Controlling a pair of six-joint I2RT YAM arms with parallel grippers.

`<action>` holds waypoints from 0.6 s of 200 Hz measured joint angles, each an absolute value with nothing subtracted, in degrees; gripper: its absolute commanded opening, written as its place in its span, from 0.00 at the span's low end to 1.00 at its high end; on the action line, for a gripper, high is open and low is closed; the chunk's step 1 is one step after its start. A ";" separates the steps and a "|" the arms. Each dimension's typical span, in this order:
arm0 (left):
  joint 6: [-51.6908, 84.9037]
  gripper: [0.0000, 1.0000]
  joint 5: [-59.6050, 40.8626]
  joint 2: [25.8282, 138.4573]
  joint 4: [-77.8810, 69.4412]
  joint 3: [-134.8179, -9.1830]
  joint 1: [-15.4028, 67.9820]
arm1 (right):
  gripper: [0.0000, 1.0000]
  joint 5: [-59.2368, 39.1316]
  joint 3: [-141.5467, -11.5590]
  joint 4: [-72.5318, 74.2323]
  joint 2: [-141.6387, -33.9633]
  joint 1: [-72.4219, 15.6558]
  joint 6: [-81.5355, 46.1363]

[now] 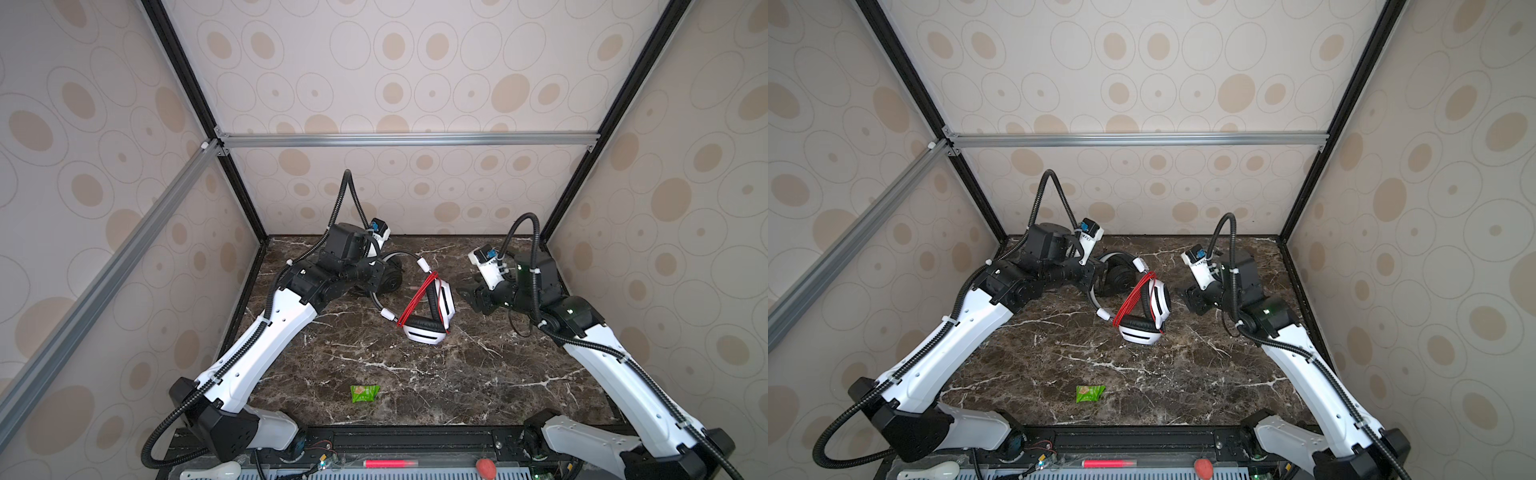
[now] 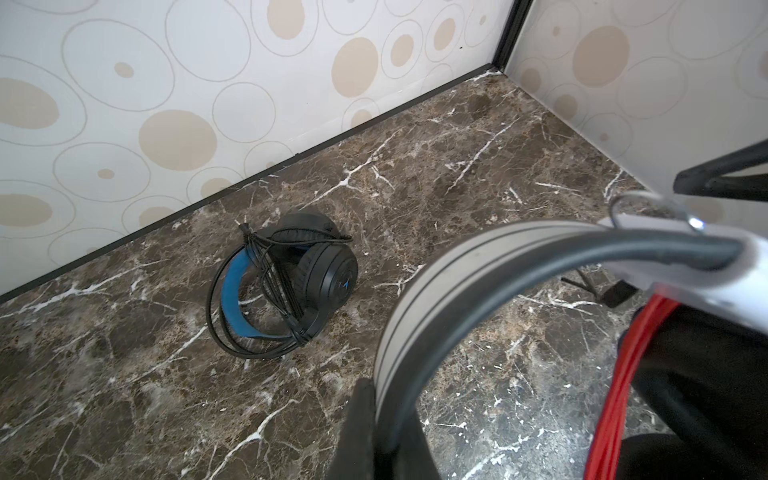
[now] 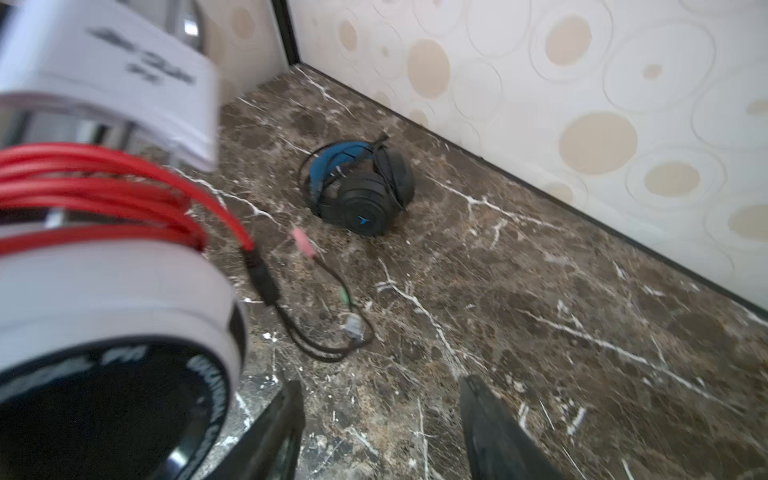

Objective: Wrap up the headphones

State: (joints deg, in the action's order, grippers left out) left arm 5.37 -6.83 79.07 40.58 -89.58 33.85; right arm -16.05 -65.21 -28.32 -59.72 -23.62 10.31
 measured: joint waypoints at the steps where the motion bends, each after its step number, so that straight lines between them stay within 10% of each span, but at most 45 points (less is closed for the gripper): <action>1: 5.34 0.00 -6.90 79.07 40.58 -89.62 33.85 | 0.63 -16.23 -65.19 -28.23 -59.59 -23.62 10.39; 120: 4.36 0.00 -16.34 79.53 45.60 -94.94 34.02 | 0.61 -28.27 -60.14 -25.08 -51.72 -23.18 14.68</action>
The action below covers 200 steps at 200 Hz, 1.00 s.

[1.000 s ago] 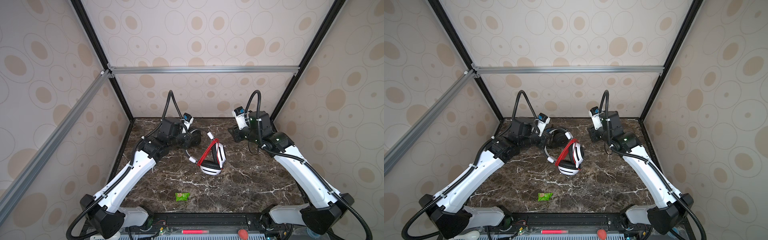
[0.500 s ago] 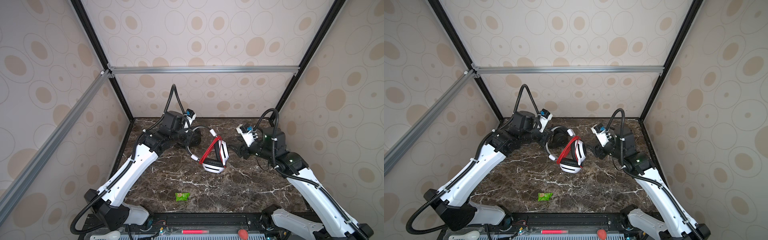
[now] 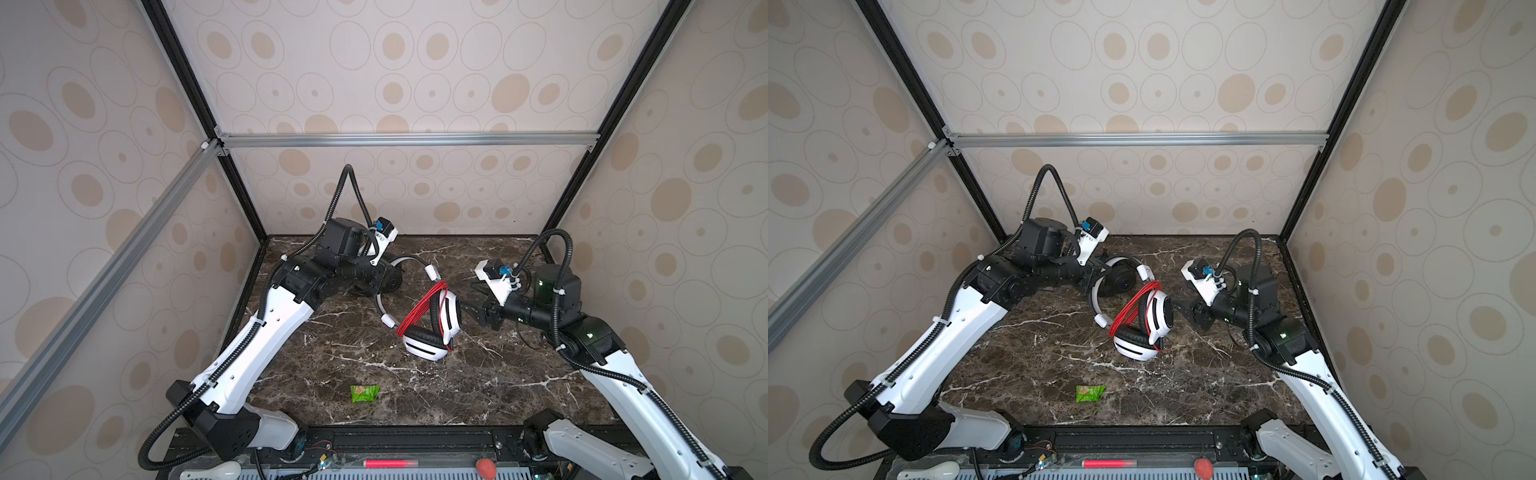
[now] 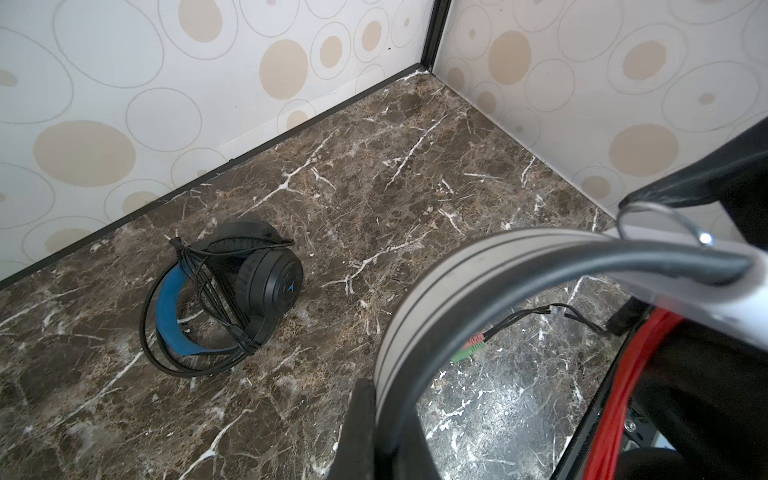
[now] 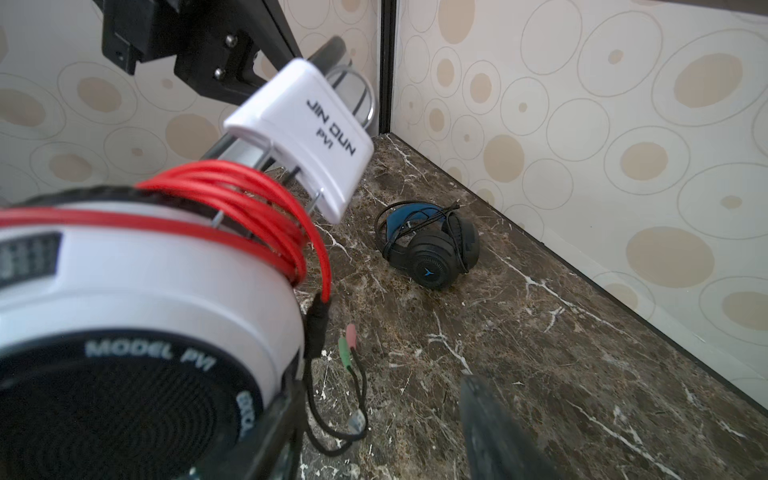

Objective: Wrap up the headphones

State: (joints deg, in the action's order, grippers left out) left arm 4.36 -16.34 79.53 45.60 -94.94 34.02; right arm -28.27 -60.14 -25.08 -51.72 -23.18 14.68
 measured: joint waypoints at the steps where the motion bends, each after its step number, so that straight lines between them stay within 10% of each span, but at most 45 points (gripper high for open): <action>1: 4.36 0.00 -16.38 79.53 45.58 -94.96 34.02 | 0.61 -28.27 -60.10 -25.10 -51.64 -23.18 14.68; 200: 5.72 0.00 -20.03 82.00 45.19 -98.17 34.44 | 0.62 -28.84 -45.84 -14.81 -46.72 -23.18 8.23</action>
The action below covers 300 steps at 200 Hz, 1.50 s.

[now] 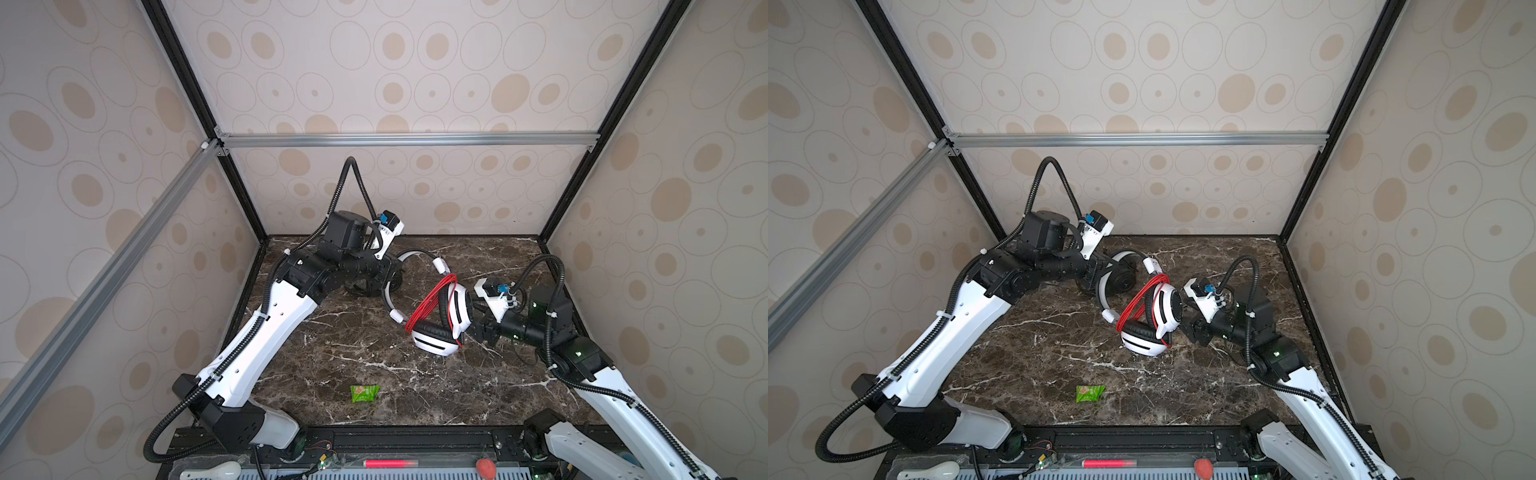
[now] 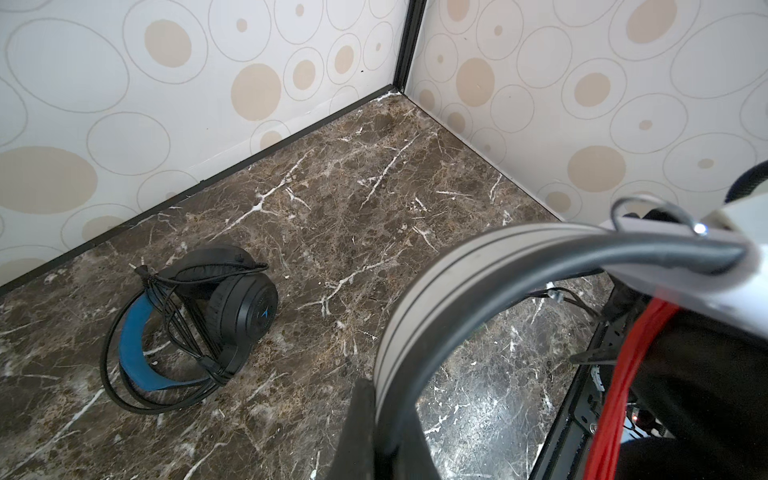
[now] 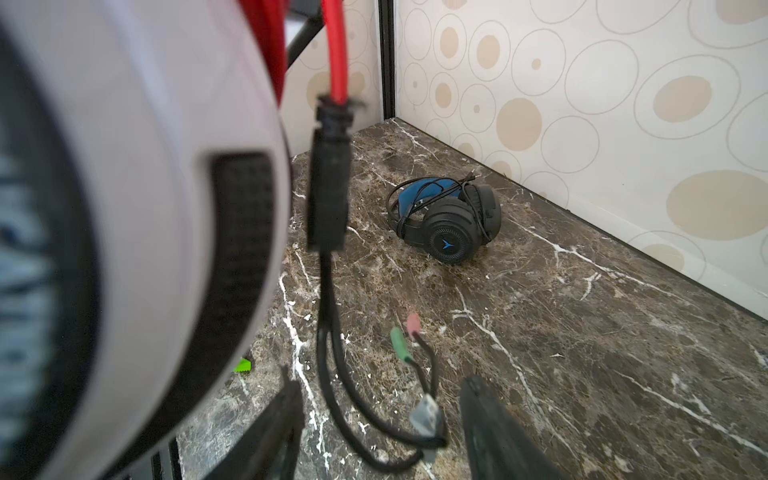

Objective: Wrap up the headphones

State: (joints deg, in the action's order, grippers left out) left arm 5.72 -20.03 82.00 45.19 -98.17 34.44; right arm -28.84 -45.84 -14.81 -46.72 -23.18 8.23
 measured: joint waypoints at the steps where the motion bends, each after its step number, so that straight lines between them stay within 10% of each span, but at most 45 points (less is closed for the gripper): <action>1: 5.72 0.00 -20.03 82.00 45.19 -98.17 34.44 | 0.62 -28.82 -45.78 -14.72 -46.72 -23.16 8.21; 300: 9.78 0.00 -22.90 82.37 42.39 -99.29 34.52 | 0.63 -20.45 -30.15 23.59 -53.43 -23.18 -17.80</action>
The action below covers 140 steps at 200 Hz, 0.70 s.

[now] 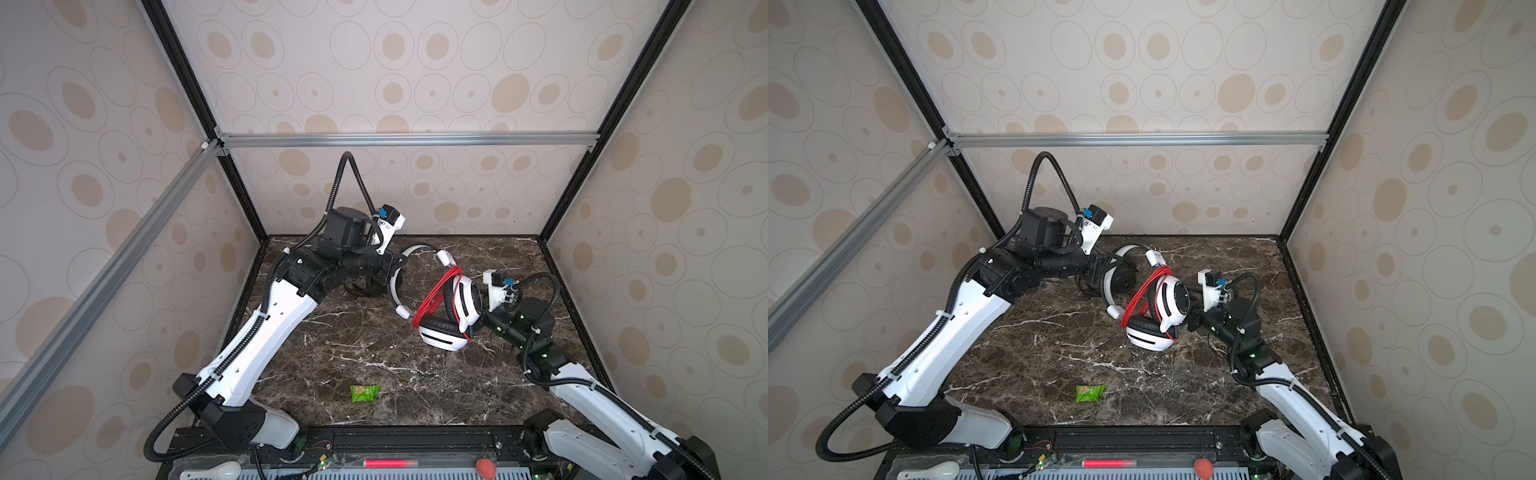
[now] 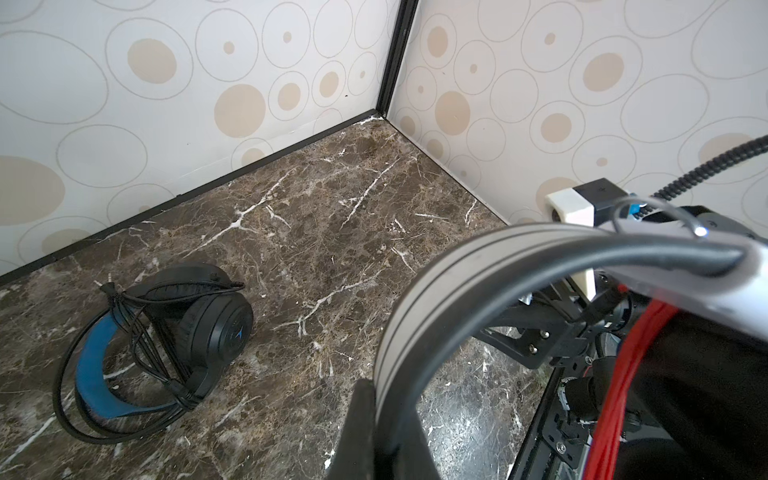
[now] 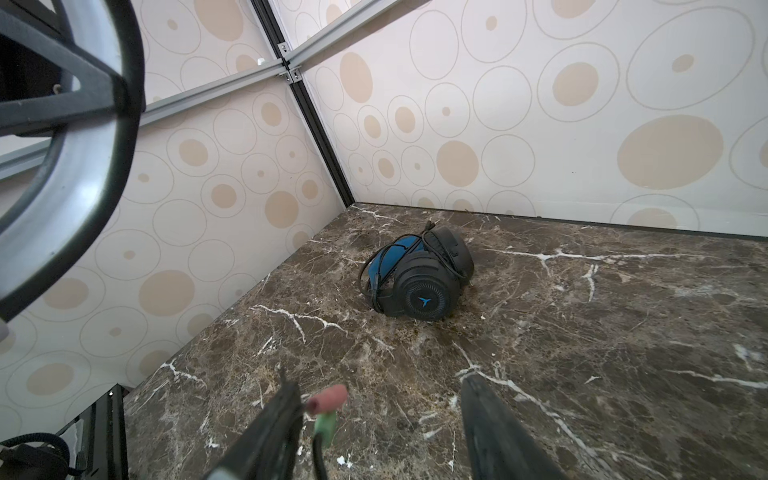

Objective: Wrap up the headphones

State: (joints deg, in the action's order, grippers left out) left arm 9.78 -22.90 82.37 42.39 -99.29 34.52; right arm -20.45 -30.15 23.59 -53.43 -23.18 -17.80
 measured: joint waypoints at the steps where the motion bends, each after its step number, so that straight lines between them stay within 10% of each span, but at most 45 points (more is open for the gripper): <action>1: 9.80 0.00 -22.92 82.37 42.39 -99.29 34.52 | 0.63 -20.47 -30.15 23.68 -53.47 -23.18 -17.82; 140: 12.36 0.00 -23.16 82.37 39.68 -99.22 34.52 | 0.45 -22.46 -30.17 32.86 -59.79 -23.18 -22.22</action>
